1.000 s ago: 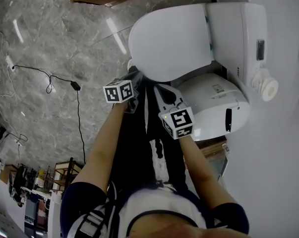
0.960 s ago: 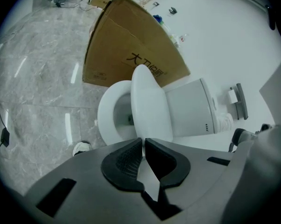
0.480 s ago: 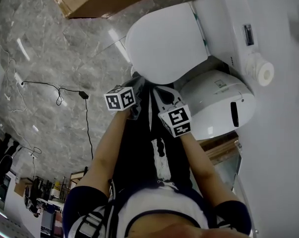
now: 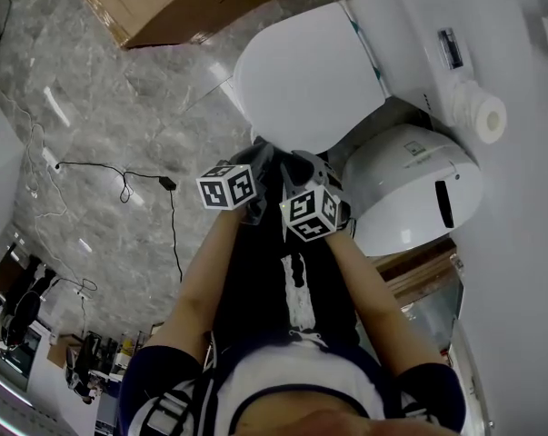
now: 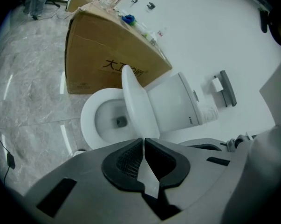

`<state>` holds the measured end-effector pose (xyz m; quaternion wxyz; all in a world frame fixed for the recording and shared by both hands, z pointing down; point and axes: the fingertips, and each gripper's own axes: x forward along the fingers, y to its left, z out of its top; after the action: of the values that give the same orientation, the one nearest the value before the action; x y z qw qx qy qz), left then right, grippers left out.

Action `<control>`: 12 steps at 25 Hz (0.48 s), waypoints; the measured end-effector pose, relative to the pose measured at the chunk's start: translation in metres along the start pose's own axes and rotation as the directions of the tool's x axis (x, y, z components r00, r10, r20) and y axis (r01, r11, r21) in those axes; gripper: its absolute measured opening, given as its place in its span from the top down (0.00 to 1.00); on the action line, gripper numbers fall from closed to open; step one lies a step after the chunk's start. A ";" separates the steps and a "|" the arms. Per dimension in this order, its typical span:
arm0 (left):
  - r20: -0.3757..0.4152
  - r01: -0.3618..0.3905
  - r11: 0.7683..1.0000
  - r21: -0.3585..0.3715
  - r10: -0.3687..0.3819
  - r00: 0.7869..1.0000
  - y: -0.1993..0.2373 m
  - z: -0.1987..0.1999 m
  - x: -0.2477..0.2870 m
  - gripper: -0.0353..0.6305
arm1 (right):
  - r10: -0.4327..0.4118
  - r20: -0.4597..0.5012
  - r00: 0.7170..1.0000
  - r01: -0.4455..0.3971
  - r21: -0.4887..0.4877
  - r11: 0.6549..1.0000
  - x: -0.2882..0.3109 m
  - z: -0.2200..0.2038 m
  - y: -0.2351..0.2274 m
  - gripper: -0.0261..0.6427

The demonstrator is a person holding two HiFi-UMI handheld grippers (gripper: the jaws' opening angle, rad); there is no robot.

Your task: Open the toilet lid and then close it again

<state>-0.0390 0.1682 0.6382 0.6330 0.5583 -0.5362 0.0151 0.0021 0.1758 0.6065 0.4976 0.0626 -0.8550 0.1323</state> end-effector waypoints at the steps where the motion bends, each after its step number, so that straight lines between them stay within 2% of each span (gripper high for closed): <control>1: 0.001 0.002 1.000 0.004 -0.002 1.000 -0.002 0.001 0.000 0.91 | -0.011 -0.021 1.000 0.011 -0.016 1.000 0.005 -0.005 0.002 0.82; 5: 0.009 0.015 1.000 0.012 -0.016 1.000 -0.010 0.003 -0.002 0.91 | -0.102 -0.066 0.993 0.097 -0.085 0.992 0.016 -0.016 0.001 0.81; 9: 0.018 0.030 0.999 0.016 -0.030 0.999 -0.016 0.005 -0.004 0.91 | -0.227 -0.065 0.972 0.210 -0.200 0.957 0.023 -0.020 -0.008 0.81; 12: 0.018 0.036 0.999 0.027 -0.037 0.999 -0.019 0.005 -0.005 0.91 | -0.276 -0.049 0.960 0.257 -0.237 0.937 0.025 -0.022 -0.015 0.81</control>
<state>-0.0327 0.1600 0.6205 0.6208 0.5764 -0.5314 0.0056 0.0117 0.1686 0.6409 0.5492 0.1150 -0.8271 -0.0329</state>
